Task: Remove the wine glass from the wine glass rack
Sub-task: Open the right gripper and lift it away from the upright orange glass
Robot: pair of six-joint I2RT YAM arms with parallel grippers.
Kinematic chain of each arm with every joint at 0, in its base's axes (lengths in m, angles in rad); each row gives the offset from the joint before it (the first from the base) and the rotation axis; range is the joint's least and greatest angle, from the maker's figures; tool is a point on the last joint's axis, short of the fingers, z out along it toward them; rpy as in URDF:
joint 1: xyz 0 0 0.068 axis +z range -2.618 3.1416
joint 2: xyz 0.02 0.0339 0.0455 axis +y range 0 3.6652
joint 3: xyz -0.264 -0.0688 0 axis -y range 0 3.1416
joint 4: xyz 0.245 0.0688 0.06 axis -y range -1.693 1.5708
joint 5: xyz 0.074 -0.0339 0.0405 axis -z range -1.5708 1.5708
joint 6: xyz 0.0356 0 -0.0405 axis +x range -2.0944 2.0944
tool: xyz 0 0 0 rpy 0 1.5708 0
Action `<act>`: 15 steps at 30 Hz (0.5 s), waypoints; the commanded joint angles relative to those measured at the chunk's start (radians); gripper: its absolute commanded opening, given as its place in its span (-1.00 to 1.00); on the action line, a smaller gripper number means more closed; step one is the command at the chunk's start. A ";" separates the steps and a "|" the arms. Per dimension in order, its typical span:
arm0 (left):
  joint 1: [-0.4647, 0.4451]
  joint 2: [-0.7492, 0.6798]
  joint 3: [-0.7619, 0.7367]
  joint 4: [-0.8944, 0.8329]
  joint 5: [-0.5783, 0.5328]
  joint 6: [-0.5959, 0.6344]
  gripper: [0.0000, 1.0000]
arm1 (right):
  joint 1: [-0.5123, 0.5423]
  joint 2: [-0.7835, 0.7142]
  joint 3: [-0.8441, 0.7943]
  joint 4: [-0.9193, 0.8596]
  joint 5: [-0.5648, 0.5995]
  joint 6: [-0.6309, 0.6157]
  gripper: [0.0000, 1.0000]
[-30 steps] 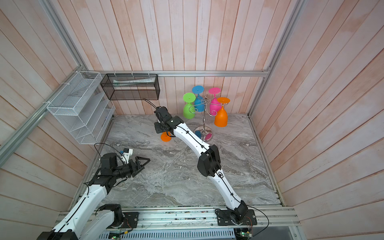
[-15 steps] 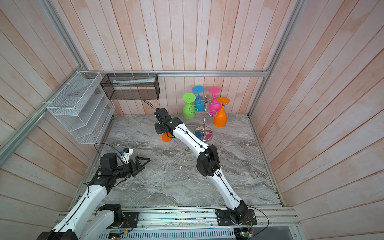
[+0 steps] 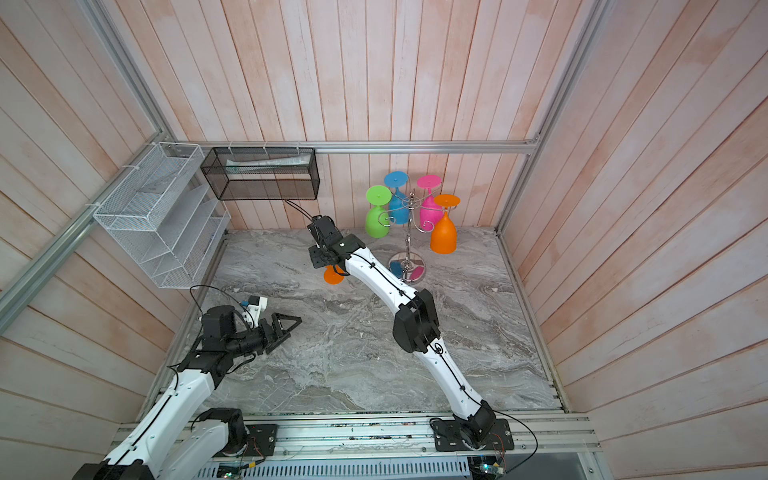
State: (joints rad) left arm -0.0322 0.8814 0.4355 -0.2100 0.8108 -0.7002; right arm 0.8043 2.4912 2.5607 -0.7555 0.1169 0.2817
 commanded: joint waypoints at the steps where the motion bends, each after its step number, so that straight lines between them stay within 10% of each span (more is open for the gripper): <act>1: -0.003 -0.015 -0.012 0.017 0.014 0.011 0.98 | 0.018 -0.062 0.042 0.017 0.031 -0.014 -0.20; 15: -0.004 -0.044 -0.005 -0.012 -0.028 0.026 0.99 | 0.071 -0.228 0.035 0.108 0.118 -0.077 0.35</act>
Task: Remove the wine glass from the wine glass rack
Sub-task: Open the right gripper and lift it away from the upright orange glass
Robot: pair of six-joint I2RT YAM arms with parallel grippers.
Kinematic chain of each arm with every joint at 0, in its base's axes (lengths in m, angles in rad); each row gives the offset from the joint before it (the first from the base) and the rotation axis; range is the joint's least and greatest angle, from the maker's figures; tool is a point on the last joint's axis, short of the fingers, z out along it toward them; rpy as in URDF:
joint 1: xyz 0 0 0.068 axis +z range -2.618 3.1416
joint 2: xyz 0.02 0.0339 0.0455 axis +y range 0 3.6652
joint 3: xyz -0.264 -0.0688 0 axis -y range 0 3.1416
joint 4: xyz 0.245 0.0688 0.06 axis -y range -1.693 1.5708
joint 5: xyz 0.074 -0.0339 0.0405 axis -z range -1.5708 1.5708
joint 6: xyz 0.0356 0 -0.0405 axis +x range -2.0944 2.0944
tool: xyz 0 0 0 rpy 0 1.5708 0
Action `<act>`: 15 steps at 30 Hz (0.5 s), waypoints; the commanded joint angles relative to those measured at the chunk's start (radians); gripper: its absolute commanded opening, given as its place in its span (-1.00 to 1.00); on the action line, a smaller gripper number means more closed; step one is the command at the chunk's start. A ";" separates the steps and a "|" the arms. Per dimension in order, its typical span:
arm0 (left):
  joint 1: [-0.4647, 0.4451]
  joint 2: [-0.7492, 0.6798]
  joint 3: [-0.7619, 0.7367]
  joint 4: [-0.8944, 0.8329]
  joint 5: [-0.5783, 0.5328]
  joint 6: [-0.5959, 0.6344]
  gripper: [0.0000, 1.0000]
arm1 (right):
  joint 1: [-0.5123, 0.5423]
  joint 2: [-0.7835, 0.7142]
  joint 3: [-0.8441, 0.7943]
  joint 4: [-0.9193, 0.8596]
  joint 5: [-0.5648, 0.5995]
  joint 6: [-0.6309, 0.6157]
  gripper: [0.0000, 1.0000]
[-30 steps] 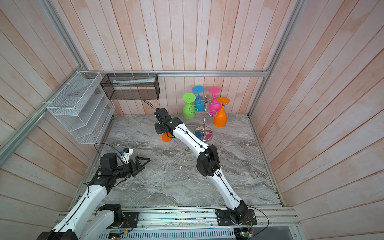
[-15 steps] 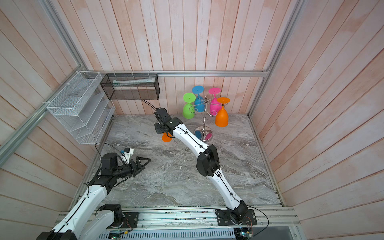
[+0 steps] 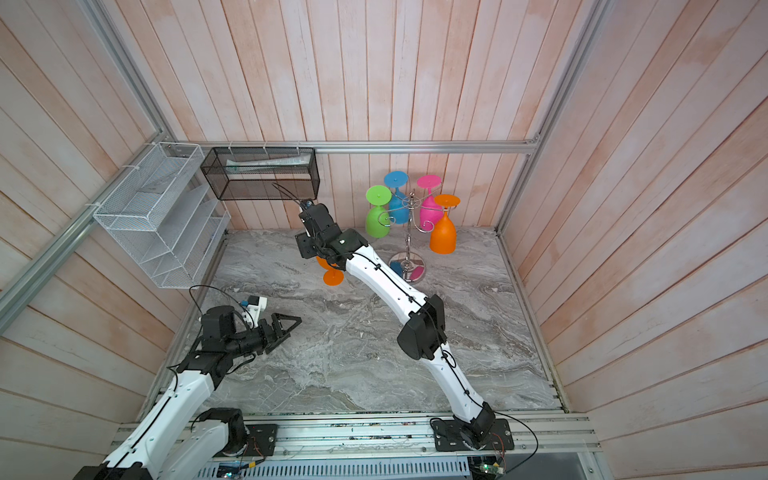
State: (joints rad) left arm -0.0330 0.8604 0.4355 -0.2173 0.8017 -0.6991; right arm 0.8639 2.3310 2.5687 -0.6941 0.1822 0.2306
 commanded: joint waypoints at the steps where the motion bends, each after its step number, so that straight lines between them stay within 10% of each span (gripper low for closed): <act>1: -0.003 -0.028 -0.003 -0.008 -0.021 0.027 0.99 | 0.015 -0.081 0.025 0.051 0.059 -0.029 0.37; 15: -0.006 -0.181 0.008 -0.044 -0.124 0.034 0.98 | 0.024 -0.637 -0.556 0.255 0.253 -0.081 0.40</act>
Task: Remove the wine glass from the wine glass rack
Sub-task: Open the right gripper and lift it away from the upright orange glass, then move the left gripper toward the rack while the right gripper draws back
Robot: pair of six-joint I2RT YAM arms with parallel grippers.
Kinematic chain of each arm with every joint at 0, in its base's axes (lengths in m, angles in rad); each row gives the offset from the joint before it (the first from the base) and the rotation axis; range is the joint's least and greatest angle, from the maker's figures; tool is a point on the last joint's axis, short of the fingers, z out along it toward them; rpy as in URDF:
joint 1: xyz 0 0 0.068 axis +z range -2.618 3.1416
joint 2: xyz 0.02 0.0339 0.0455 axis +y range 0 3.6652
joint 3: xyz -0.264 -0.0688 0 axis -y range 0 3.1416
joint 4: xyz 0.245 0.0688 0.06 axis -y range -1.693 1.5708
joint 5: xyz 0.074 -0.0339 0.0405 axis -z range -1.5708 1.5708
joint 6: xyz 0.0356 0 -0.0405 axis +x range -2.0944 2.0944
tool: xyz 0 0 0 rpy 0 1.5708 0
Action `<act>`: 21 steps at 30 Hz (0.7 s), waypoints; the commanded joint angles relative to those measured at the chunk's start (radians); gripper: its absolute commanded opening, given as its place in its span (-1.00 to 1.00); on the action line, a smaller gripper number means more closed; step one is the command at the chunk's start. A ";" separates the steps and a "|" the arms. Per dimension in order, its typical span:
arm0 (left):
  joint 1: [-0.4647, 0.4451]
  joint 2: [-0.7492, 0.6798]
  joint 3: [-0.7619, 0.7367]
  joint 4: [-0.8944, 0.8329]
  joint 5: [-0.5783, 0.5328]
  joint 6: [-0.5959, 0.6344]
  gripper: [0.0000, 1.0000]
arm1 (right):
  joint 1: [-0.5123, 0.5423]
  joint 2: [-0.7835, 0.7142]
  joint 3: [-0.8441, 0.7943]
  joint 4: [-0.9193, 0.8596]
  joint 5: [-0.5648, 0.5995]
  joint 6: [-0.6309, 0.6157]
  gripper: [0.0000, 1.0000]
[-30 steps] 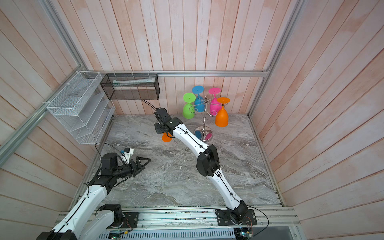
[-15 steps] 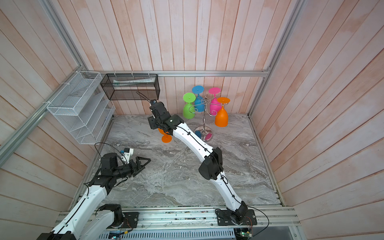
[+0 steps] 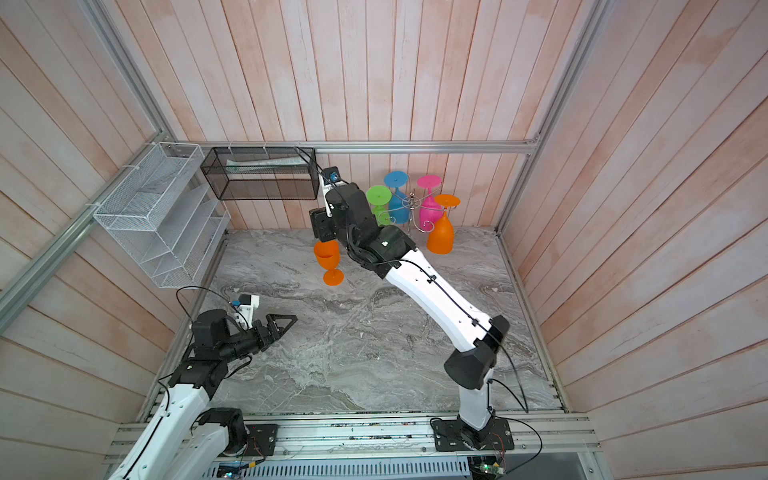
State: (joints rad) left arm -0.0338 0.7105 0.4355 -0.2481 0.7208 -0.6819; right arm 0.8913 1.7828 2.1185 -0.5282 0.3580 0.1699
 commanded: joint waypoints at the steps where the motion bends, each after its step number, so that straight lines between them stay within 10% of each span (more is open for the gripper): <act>1: -0.008 -0.043 0.007 -0.013 -0.051 0.013 0.98 | -0.011 -0.135 -0.156 0.103 0.085 -0.013 0.40; 12: -0.271 -0.039 0.193 -0.021 -0.331 0.116 0.98 | -0.306 -0.632 -0.643 0.237 -0.035 0.213 0.28; 21: -0.659 0.230 0.485 0.037 -0.624 0.430 0.98 | -0.622 -0.736 -0.806 0.265 -0.301 0.377 0.18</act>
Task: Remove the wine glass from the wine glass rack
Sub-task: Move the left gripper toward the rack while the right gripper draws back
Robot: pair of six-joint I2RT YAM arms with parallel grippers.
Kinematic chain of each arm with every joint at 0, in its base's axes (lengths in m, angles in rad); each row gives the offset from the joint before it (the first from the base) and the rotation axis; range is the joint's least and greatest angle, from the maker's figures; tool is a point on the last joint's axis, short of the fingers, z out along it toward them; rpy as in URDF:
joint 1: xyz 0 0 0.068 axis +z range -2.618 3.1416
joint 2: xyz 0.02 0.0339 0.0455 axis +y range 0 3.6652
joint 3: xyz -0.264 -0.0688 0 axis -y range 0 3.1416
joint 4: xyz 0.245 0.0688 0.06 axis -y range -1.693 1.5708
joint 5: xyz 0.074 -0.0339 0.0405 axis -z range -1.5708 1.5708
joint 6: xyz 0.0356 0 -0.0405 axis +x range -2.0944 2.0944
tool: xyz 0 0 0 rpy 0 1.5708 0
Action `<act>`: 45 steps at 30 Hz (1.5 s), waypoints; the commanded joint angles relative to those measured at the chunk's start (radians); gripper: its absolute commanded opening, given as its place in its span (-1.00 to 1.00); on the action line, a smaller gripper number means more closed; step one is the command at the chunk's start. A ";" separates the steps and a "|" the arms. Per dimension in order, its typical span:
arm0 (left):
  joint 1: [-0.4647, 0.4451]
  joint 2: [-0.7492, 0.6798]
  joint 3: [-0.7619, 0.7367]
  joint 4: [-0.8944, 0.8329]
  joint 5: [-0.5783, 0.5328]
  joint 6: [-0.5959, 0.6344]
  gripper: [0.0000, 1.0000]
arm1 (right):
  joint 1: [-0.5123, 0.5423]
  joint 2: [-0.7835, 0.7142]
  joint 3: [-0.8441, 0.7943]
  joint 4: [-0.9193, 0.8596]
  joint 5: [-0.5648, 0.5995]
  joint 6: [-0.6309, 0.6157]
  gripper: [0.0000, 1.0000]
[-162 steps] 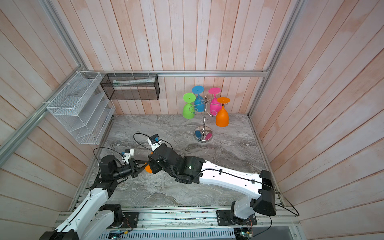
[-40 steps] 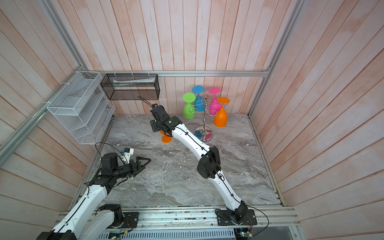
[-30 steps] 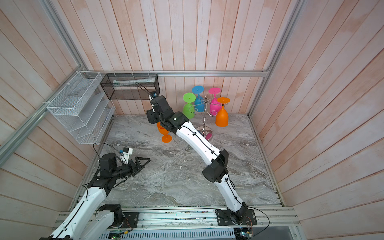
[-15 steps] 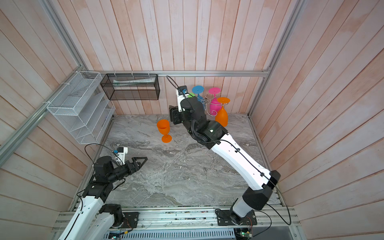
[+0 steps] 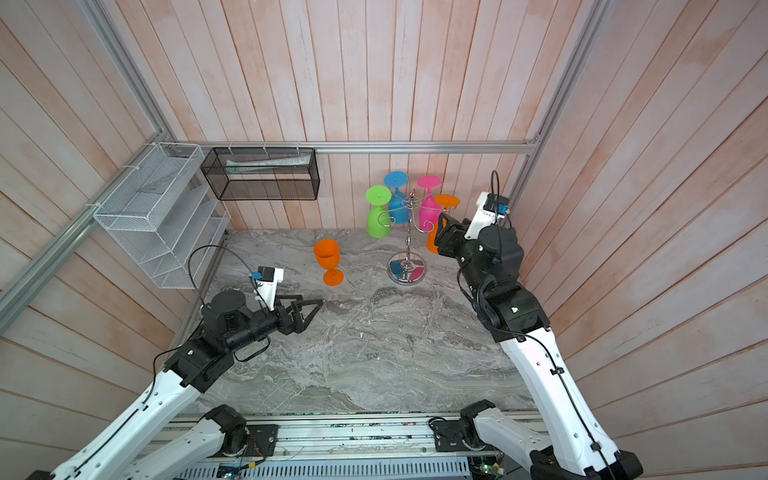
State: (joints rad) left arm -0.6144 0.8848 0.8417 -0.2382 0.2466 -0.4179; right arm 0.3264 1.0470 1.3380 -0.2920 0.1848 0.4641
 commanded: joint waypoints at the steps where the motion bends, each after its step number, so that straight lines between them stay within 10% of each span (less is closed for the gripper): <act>1: -0.119 0.092 0.121 0.024 -0.181 0.205 0.98 | -0.096 -0.004 -0.038 0.039 -0.165 0.100 0.17; 13: -0.248 0.263 0.223 0.126 -0.233 0.471 0.98 | -0.449 0.132 -0.077 0.155 -0.570 0.339 -0.02; 45: -0.247 0.207 0.076 0.221 -0.381 0.486 0.98 | -0.420 0.406 0.039 0.373 -0.638 0.541 -0.25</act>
State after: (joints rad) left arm -0.8589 1.0901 0.9306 -0.0357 -0.1112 0.0639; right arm -0.1032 1.4570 1.3495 0.0753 -0.4690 1.0176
